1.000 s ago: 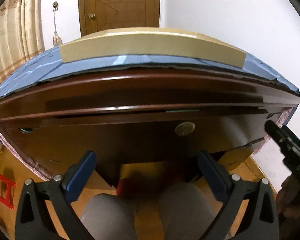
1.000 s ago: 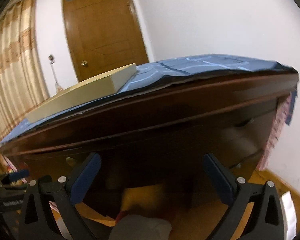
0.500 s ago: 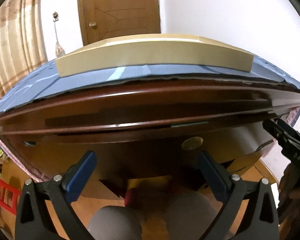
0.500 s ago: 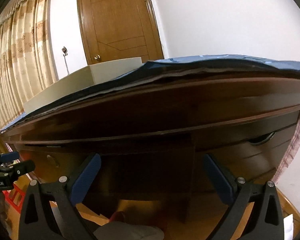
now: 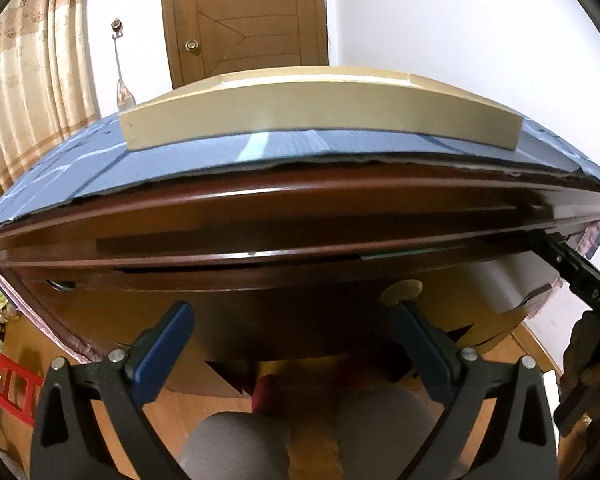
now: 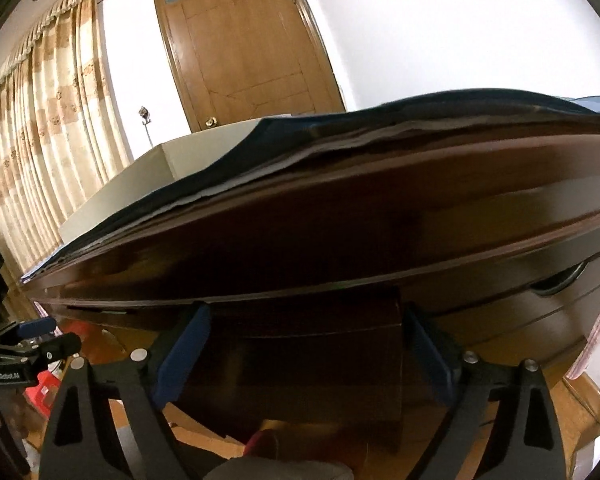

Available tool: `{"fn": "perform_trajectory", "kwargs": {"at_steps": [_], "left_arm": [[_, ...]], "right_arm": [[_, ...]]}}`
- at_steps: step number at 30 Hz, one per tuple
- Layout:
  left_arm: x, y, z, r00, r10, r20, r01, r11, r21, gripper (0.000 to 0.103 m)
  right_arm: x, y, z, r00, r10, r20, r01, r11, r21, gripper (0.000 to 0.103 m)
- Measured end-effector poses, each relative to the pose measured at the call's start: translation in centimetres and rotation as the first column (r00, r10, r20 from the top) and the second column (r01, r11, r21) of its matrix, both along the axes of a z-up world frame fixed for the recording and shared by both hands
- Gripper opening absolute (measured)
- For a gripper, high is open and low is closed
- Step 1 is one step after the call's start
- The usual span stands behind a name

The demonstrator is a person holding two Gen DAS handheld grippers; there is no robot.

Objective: Take underwear out of drawer
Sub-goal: 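Pull the top drawer open with the right tool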

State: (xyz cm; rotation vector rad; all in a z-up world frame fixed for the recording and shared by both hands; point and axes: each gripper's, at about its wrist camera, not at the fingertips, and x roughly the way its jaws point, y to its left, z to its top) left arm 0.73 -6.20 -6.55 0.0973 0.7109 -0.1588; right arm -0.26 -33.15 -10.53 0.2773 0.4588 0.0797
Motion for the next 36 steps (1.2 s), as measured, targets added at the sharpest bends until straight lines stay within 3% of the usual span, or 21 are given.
{"fn": "perform_trajectory", "kwargs": {"at_steps": [11,14,16,19,22,24,27,31,36], "left_arm": [[-0.4,0.3,0.6,1.0,0.0,0.015,0.0,1.0,0.004,0.101],[-0.3,0.8,1.1,0.999,0.011,0.033,-0.011,1.0,0.006,0.101],[-0.2,1.3,1.2,0.999,0.032,0.041,-0.033,0.999,0.007,0.101],[0.4,2.1,1.4,0.998,0.059,0.038,-0.059,0.998,-0.002,0.101],[0.6,2.7,1.6,0.996,0.076,0.056,-0.077,0.997,0.006,0.101],[0.8,2.9,1.5,0.994,0.087,0.061,-0.089,0.996,0.03,0.101],[1.5,3.2,1.4,0.994,0.097,0.056,-0.099,0.995,0.03,0.097],[2.2,3.6,1.1,0.993,0.106,0.043,-0.107,0.994,0.031,0.097],[2.8,3.7,0.5,0.993,0.12,0.019,-0.121,0.992,0.045,0.097]], "right_arm": [[-1.2,1.0,0.8,0.997,0.005,-0.071,-0.005,1.0,0.004,0.094],[-2.0,0.8,1.5,0.995,-0.052,-0.082,0.052,0.999,-0.003,0.077],[-3.3,1.2,2.6,0.995,-0.091,-0.032,0.091,0.996,0.014,0.077],[-3.1,2.3,2.9,0.99,-0.129,-0.049,0.126,0.991,-0.054,0.075],[-3.6,1.7,3.3,0.987,-0.16,-0.027,0.16,0.987,-0.007,0.06],[-4.1,2.1,4.2,0.985,-0.172,0.006,0.172,0.985,-0.034,0.059],[-3.9,3.6,4.9,0.993,-0.115,0.011,0.115,0.989,-0.093,0.059],[-1.9,6.2,4.4,0.997,-0.042,-0.064,0.035,0.993,-0.113,0.055],[-0.6,7.6,3.5,0.989,-0.048,-0.14,0.022,0.984,-0.179,0.052]]}}
